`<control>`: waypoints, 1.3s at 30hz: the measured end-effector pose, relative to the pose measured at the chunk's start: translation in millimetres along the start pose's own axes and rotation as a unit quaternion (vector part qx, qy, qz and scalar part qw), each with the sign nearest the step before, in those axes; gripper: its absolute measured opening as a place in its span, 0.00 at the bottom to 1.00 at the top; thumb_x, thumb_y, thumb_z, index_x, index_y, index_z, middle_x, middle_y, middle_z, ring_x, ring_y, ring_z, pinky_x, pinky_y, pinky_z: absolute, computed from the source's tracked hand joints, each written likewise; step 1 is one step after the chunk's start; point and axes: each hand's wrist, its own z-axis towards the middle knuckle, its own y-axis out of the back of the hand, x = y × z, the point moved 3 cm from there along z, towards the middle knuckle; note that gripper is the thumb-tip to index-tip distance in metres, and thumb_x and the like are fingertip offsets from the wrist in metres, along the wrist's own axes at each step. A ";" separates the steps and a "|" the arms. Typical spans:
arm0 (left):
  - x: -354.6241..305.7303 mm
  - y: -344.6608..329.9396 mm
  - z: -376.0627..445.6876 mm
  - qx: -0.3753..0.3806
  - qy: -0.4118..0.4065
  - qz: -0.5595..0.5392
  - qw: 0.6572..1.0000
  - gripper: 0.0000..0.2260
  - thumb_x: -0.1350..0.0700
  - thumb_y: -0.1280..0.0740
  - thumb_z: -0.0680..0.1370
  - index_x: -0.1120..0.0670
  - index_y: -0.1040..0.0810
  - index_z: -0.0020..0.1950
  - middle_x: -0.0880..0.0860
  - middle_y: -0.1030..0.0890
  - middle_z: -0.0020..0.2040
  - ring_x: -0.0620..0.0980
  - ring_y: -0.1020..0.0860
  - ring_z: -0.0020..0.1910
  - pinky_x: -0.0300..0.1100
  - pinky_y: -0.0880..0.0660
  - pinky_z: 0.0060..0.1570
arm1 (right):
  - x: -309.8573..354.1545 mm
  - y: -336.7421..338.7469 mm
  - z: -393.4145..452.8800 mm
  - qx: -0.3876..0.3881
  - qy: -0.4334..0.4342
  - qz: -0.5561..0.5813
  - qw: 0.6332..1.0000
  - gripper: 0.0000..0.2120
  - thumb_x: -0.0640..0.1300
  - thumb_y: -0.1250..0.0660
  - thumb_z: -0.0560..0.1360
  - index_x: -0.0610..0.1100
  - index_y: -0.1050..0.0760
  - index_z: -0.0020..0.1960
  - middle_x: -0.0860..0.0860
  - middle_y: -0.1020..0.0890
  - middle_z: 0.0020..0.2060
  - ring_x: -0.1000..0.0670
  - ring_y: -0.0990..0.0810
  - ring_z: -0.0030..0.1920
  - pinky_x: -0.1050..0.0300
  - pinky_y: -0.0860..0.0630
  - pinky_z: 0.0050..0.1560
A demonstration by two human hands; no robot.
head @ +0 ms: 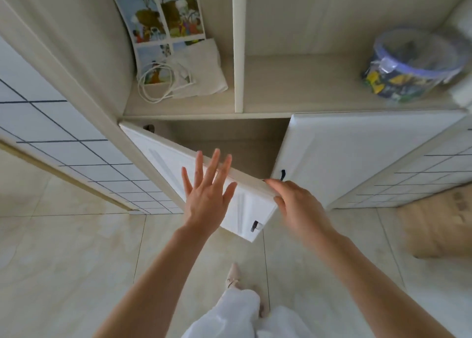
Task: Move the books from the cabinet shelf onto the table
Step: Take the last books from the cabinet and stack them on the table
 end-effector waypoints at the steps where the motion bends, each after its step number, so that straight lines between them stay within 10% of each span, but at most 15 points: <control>1: -1.0 -2.0 10.3 -0.002 -0.011 0.008 1.000 0.26 0.43 0.49 0.82 0.45 0.49 0.79 0.47 0.49 0.80 0.57 0.56 0.79 0.64 0.57 0.73 | -2.5 0.5 5.7 -0.038 0.006 -0.040 0.998 0.28 0.33 0.38 0.75 0.50 0.34 0.72 0.49 0.23 0.60 0.44 0.23 0.58 0.51 0.26 0.53; 7: -3.5 -11.5 54.7 -0.038 -0.044 0.049 0.997 0.26 0.50 0.42 0.82 0.51 0.44 0.79 0.51 0.45 0.79 0.55 0.50 0.79 0.61 0.55 0.75 | -15.8 -17.3 41.2 -0.126 0.008 -0.178 0.976 0.44 0.31 0.30 0.65 0.38 0.45 0.77 0.38 0.38 0.75 0.36 0.41 0.75 0.40 0.39 0.73; 16: 8.7 -12.8 95.8 -0.033 -0.015 0.042 0.998 0.29 0.52 0.40 0.80 0.57 0.46 0.79 0.56 0.46 0.80 0.52 0.51 0.79 0.56 0.49 0.76 | -29.5 -2.6 98.7 -0.104 -0.021 -0.213 0.971 0.50 0.36 0.31 0.69 0.41 0.62 0.78 0.41 0.61 0.78 0.39 0.59 0.78 0.43 0.55 0.76; 39: 13.2 -22.9 129.4 -0.064 -0.017 0.065 0.996 0.39 0.63 0.33 0.70 0.56 0.45 0.79 0.53 0.43 0.79 0.53 0.46 0.79 0.58 0.51 0.76 | -41.2 2.9 157.2 -0.149 -0.020 -0.252 0.956 0.50 0.31 0.34 0.63 0.41 0.55 0.79 0.41 0.49 0.79 0.36 0.50 0.77 0.36 0.52 0.75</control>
